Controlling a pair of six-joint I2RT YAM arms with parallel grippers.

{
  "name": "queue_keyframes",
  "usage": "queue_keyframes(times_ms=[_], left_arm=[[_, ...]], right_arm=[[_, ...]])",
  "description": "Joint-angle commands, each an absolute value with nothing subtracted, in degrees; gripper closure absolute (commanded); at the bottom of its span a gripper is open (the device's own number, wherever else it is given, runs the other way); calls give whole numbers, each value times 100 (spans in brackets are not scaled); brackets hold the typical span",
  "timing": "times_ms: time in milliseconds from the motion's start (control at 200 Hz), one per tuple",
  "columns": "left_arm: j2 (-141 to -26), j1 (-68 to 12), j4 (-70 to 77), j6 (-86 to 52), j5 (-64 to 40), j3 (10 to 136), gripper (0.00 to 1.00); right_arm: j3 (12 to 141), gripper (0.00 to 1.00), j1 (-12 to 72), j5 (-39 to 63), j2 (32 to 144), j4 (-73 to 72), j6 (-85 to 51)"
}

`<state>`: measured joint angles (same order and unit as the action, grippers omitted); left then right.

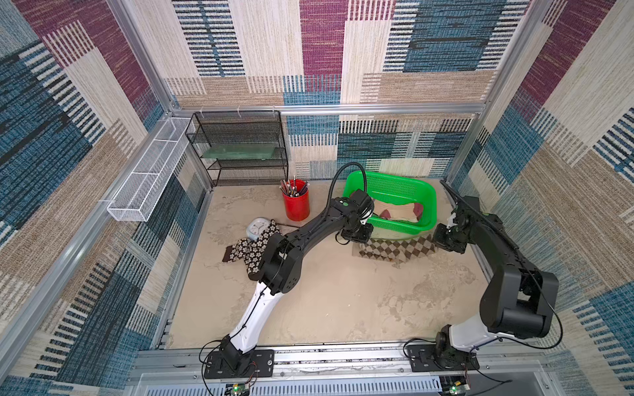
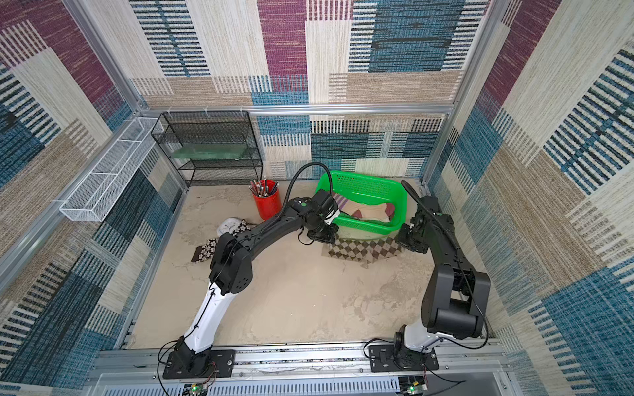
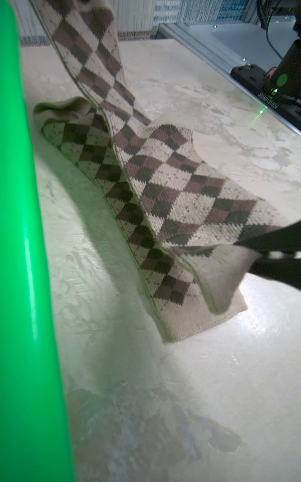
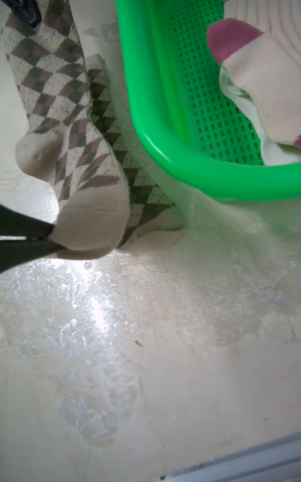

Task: Place the socks together as a pair
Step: Flatten out the sock.

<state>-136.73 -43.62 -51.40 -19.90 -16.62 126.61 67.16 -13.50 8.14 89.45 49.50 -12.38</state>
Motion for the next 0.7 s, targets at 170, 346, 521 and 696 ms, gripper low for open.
queue_keyframes(times_ms=[170,346,521,696], left_arm=[[-13999,-4342,-5562,-1924,-1276,12982,100],[-13997,-4324,-5576,-1951,-1163,12919,94],[-13833,-4315,-5577,-2003,-1125,12957,51],[-13408,-4246,-5628,-2138,-1064,12633,40]], right_arm=[[6756,97,-1235,949,9566,4349,-1217],[6542,87,-1264,770,9726,4162,-1274],[6537,54,-1323,715,9751,4119,-1240],[6431,48,-1416,738,9610,4125,-1213]])
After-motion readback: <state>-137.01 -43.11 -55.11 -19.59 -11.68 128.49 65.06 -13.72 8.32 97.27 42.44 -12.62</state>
